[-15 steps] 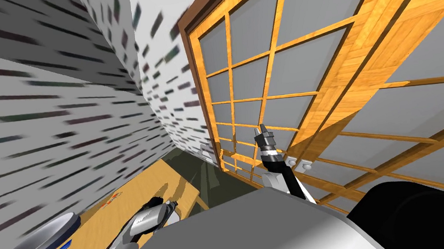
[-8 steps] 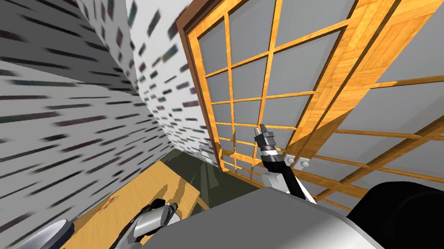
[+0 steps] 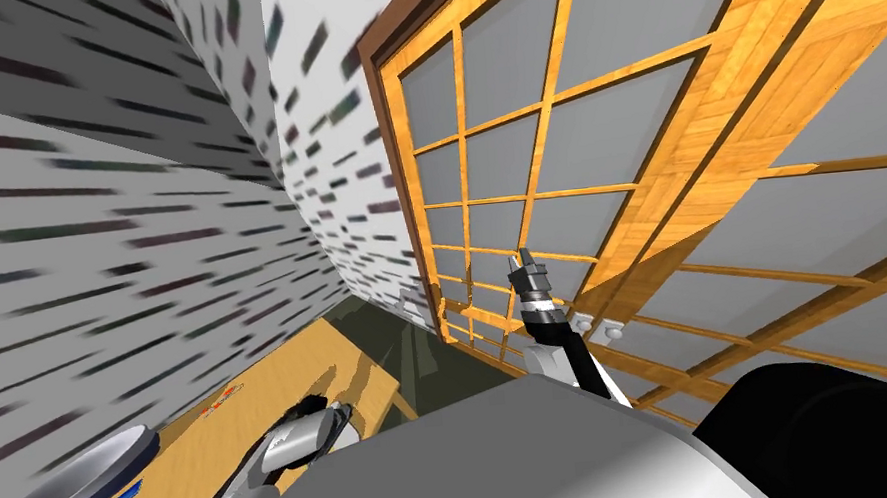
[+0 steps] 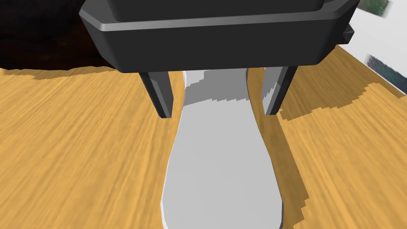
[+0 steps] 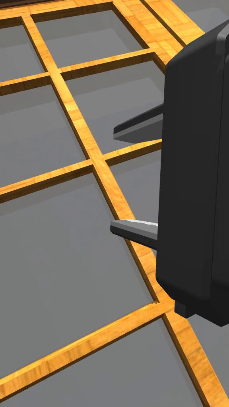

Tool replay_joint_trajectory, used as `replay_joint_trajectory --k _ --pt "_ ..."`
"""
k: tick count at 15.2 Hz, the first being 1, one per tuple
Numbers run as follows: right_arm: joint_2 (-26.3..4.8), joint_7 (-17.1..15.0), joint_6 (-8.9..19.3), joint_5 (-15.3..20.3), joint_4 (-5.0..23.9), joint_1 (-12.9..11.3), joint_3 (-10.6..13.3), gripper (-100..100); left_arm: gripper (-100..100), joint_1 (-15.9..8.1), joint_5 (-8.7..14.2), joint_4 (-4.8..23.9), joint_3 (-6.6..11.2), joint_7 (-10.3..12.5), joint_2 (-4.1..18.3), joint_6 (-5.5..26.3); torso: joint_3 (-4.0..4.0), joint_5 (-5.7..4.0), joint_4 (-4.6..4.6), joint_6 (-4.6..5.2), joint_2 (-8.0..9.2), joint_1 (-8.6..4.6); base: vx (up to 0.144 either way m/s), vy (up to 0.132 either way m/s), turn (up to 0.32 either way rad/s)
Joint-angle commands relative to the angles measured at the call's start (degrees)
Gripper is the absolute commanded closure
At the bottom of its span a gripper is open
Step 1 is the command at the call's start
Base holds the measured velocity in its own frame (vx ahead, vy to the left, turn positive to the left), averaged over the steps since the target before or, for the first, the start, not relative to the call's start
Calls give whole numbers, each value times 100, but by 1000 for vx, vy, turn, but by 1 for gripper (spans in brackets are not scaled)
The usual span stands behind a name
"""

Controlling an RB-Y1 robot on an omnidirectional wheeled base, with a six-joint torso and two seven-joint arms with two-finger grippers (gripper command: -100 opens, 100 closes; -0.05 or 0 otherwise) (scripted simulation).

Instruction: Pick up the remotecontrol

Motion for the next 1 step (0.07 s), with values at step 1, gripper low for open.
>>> replay_joint_trajectory --k 1 --pt "0 0 0 0 0 0 0 0 100 0 0 0 0 0 0 0 0 0 0 0 0 0 2 -38 37"
